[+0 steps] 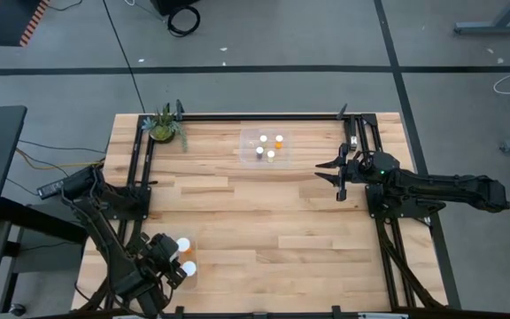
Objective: Pick and place medicine bottles into bin by pill shape (circle, oval)
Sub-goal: Put the orange capsule bottle into the bottom transparent bin
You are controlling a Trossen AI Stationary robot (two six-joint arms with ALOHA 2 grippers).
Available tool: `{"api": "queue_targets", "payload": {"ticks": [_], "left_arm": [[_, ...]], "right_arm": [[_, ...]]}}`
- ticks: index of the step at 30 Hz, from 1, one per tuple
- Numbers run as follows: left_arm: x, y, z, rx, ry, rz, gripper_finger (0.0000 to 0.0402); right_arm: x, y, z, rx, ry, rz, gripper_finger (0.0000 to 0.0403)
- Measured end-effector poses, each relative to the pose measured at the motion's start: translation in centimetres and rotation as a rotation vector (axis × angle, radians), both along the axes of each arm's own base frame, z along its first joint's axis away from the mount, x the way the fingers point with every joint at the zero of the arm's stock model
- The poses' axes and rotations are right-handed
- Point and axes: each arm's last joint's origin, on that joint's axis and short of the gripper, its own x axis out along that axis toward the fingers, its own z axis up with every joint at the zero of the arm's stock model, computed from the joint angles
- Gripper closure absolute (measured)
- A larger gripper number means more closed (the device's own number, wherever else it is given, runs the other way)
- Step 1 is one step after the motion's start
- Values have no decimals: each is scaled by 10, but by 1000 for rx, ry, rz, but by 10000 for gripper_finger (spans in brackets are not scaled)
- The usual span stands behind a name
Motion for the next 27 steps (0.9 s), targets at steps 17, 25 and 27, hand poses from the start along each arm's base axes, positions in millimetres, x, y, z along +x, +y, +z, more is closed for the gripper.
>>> {"api": "queue_targets", "payload": {"ticks": [17, 25, 27], "left_arm": [[-7, 12, -41, 36, 22, 5, 166], [-8, 14, -48, 33, 19, 9, 176], [-8, 14, -48, 33, 18, 11, 172]], "right_arm": [[0, 0, 0, 0, 0, -1, 287], [0, 0, 0, 0, 0, 0, 287], [0, 0, 0, 0, 0, 0, 287]]}}
